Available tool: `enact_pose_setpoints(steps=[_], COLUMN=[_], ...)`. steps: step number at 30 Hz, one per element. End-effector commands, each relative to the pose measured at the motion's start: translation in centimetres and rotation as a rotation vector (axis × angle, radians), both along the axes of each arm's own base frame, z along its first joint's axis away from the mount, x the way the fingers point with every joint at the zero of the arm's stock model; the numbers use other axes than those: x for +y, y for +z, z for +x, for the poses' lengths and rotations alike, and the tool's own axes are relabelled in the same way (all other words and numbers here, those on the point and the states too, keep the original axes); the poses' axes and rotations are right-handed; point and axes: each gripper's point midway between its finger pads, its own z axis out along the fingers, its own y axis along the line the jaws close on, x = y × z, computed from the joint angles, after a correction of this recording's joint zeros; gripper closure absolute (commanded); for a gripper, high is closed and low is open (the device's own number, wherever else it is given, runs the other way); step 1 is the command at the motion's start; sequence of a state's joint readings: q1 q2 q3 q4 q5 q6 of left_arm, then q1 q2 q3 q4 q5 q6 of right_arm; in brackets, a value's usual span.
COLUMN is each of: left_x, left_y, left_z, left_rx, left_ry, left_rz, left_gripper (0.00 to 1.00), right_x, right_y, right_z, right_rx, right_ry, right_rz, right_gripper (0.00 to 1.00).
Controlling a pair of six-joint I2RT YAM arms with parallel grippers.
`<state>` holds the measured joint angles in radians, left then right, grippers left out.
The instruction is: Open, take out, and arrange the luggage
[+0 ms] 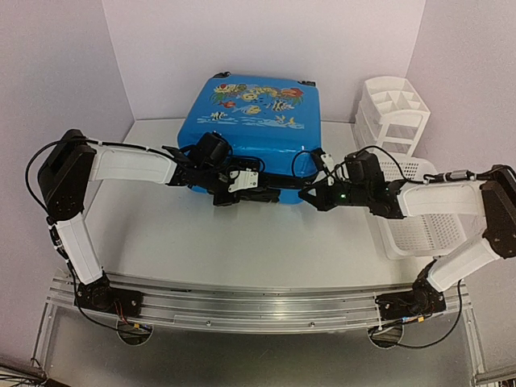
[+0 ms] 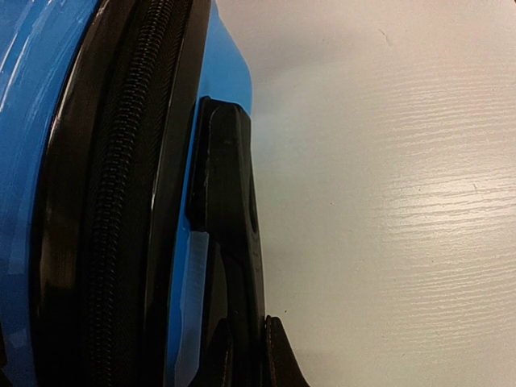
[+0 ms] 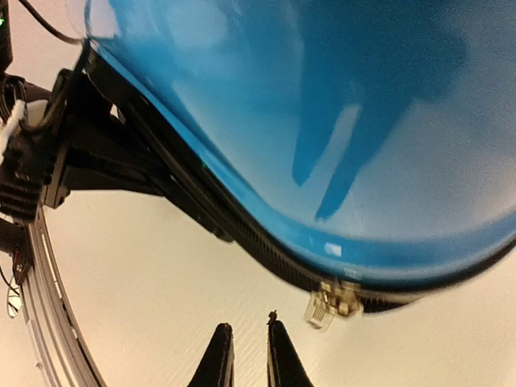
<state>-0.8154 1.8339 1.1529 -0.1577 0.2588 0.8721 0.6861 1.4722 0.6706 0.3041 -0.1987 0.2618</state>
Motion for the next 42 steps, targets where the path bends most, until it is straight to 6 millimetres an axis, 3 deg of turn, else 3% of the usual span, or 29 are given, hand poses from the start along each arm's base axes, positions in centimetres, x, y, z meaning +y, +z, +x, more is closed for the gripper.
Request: enact_pose_setpoints(steps=[1,5,10,17,23,29,38,42], left_x=[-0.7,-0.8,-0.8,-0.7,-0.8,-1.0,-1.2,-1.2], left_y=[5.4,5.5,5.5,5.7,5.7,5.9,5.8,5.8], left_z=[4.2,4.1,4.1,3.9,3.9,3.7,3.5,3.5], left_rx=[-0.149,-0.146,-0.146,-0.144,-0.145,-0.128,-0.131,-0.134], left_ry=[0.097,0.095,0.093,0.093,0.093,0.097,0.091,0.090], left_rz=[-0.161,-0.166,-0.165,-0.167,-0.171,-0.184,-0.181,-0.181], left_gripper=[1.00,1.00,1.00,1.00,1.00,1.00,1.00,1.00], right_x=[-1.8,-2.1,-1.6,-1.0,-1.2,-2.8,-1.9,-1.9], right_y=[-1.6,-1.7,-2.6,-1.6,1.0,3.6,1.7,0.6], right_z=[-2.7,-2.7,-0.6,2.2,2.7,3.1,4.1,3.3], right_rx=[0.167,0.201,0.207,0.151,0.072,-0.099,-0.044,-0.012], right_ry=[-0.020,-0.054,-0.125,-0.196,-0.216,-0.293,-0.326,-0.331], right_rz=[-0.052,-0.051,-0.053,-0.034,0.019,0.089,0.060,0.021], right_gripper=[0.78,0.57,0.49,0.49,0.51,0.52,0.56,0.58])
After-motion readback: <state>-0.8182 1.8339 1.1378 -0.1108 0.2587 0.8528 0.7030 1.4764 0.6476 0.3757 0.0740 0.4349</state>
